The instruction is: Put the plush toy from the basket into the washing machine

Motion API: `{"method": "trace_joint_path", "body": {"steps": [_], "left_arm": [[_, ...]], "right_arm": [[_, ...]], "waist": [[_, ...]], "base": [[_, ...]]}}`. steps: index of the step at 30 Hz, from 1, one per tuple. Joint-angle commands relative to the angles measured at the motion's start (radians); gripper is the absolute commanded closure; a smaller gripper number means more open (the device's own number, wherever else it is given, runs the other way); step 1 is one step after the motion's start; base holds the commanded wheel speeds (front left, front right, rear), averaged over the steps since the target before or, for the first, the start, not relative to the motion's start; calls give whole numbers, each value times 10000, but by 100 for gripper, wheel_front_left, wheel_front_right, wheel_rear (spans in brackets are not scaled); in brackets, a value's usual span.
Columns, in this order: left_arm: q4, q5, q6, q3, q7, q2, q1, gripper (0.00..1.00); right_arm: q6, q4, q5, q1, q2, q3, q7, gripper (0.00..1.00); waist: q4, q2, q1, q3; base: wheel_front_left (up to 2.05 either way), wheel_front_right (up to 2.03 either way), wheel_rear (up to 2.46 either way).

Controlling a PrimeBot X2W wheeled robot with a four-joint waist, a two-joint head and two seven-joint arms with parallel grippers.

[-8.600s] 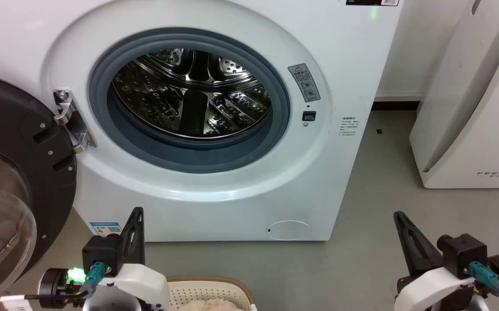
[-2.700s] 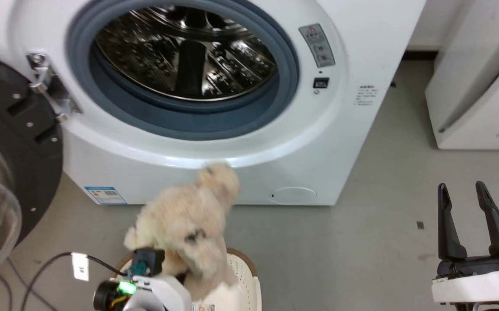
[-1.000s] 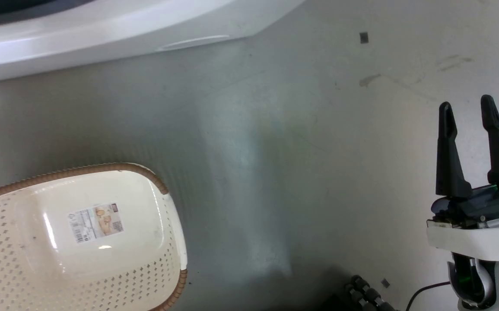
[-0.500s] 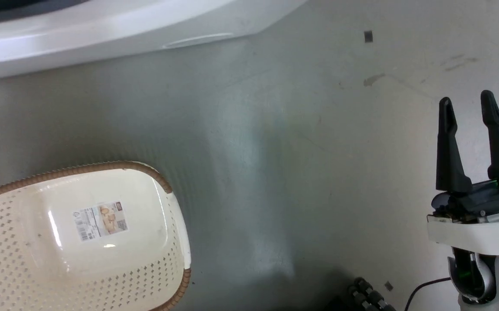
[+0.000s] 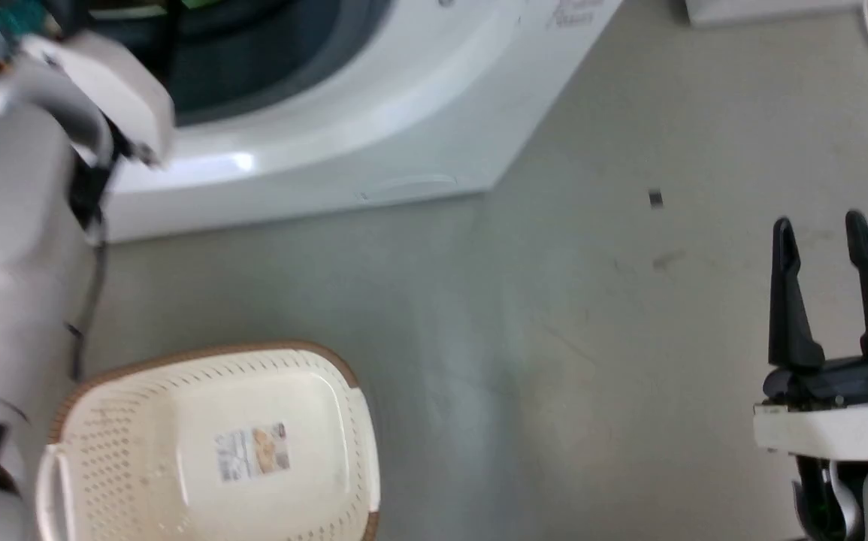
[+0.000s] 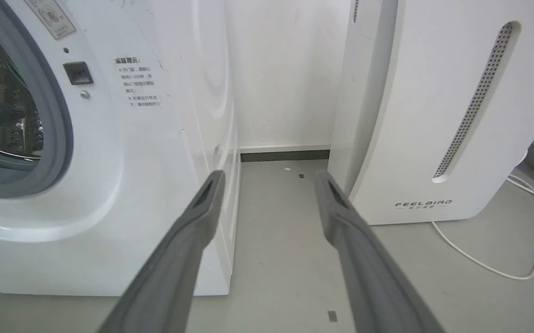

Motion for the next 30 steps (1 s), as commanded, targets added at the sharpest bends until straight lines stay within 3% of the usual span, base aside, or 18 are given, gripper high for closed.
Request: {"method": "trace_joint_path", "body": {"steps": [1,10,16,25,30], "left_arm": [[-158,-141,130,153,-95,-94,447,0],[-4069,-568,1190,2394,-121,-814,4716,0],[-6367,-232,1698,3754,-122,-1496,7724,0],[-8048,1067,1765,5144,-123,-2539,10698,0],[-8323,1979,1714,5259,-123,-2842,11398,0]], "right_arm": [[-9,47,-57,177,-2,-28,-42,0],[-9,282,-440,1034,-2,10,-42,0],[-9,417,-482,1416,-2,54,-42,0],[-9,610,-430,1808,-2,142,-42,0],[-9,736,-406,2054,-2,137,-42,0]], "waist": [[647,0,0,-1170],[1469,0,0,-2984],[1805,0,0,-3746],[2103,0,0,-4377],[2234,0,0,-4599]], "base": [[0,0,0],[0,0,0],[0,0,0],[0,0,0],[0,0,0]]}}
